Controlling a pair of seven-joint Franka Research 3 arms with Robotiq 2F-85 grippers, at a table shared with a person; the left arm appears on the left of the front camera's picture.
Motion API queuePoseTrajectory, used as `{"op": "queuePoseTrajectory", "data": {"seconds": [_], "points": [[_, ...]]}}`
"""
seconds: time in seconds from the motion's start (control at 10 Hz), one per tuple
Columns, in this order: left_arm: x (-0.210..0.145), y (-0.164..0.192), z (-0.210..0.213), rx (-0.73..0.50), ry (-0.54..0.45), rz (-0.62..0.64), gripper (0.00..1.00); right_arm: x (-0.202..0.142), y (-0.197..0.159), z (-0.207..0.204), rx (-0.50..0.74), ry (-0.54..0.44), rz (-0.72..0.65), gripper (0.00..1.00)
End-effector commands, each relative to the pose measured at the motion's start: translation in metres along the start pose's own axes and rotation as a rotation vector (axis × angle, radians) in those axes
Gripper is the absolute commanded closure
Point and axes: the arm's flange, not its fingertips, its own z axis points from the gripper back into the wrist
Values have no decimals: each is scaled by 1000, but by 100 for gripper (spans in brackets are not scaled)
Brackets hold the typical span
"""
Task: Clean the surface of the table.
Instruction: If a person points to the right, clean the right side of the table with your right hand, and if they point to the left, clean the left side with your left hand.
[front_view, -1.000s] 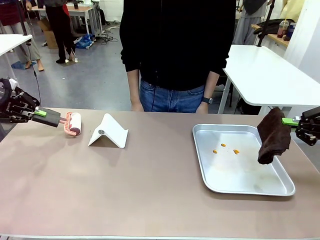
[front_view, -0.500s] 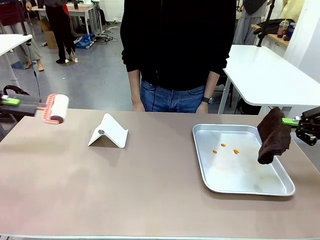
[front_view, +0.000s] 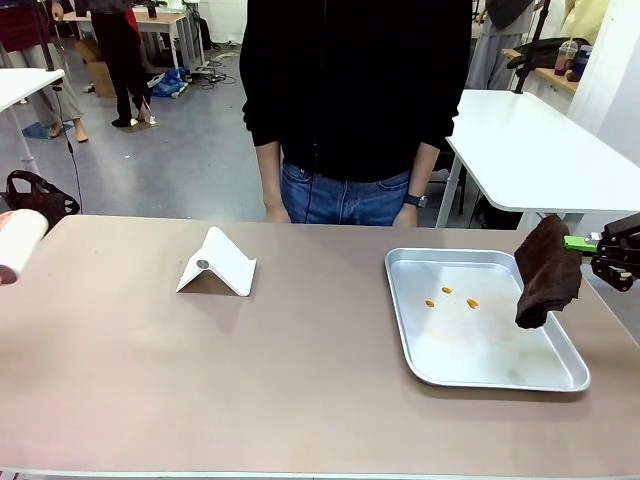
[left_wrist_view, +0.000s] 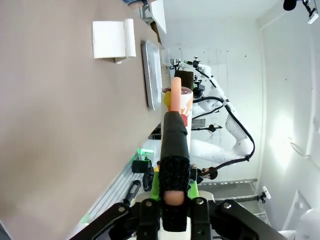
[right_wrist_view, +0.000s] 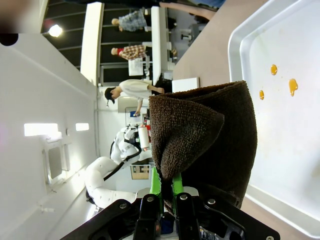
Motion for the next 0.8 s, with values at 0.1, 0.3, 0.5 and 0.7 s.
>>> {"op": "queuePoseTrajectory", "data": {"seconds": [0.1, 0.3, 0.5, 0.7], "points": [[-9, 14, 5, -21, 27, -33, 78, -1, 6, 0, 1, 1, -13, 100], [-3, 16, 7, -40, -4, -45, 78, -1, 6, 0, 1, 1, -13, 100], [-11, 18, 6, -13, 6, -3, 78, -1, 6, 0, 1, 1, -13, 100], [-11, 18, 6, -13, 6, -3, 78, -1, 6, 0, 1, 1, -13, 100]]}}
